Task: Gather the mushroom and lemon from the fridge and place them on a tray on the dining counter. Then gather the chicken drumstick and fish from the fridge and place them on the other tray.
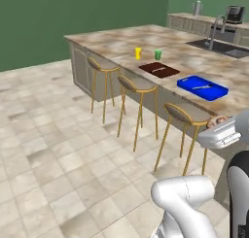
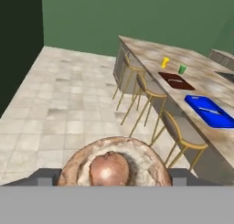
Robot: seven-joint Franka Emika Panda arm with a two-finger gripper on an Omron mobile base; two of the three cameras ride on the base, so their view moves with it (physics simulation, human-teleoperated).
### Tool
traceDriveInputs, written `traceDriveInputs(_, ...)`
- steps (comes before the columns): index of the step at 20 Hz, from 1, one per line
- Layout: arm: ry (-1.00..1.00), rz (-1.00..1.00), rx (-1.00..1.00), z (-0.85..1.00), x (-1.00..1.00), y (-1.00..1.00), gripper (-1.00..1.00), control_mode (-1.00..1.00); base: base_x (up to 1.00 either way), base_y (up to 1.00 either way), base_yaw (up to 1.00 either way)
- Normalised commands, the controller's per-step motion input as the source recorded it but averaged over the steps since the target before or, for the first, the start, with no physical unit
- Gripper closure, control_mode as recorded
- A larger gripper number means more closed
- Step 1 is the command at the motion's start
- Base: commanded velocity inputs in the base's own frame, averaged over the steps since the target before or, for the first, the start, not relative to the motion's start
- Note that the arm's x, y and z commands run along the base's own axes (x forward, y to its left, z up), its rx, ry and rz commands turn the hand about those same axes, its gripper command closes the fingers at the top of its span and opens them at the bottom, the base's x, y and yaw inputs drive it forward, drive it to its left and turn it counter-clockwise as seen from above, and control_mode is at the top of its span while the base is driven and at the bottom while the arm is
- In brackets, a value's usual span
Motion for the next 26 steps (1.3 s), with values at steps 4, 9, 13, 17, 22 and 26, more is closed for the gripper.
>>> traceDriveInputs(4, 0.0, 0.0, 0.0, 0.0, 0.0, 0.0, 1.0, 1.0, 0.98, 0.55, -0.46)
traceDriveInputs(9, 0.0, 0.0, 0.0, 0.0, 0.0, 0.0, 1.0, 1.0, 0.93, 0.52, -0.45)
traceDriveInputs(13, 0.0, 0.0, 0.0, 0.0, 0.0, 0.0, 1.0, 1.0, 0.87, 0.52, -0.45)
traceDriveInputs(17, 0.0, 0.0, 0.0, 0.0, 0.0, 0.0, 1.0, 1.0, 0.84, 0.51, -0.44)
traceDriveInputs(22, 0.0, 0.0, 0.0, 0.0, 0.0, 0.0, 1.0, 1.0, 0.85, 0.52, -0.44)
traceDriveInputs(26, 0.0, 0.0, 0.0, 0.0, 0.0, 0.0, 1.0, 1.0, 0.79, 0.47, -0.43)
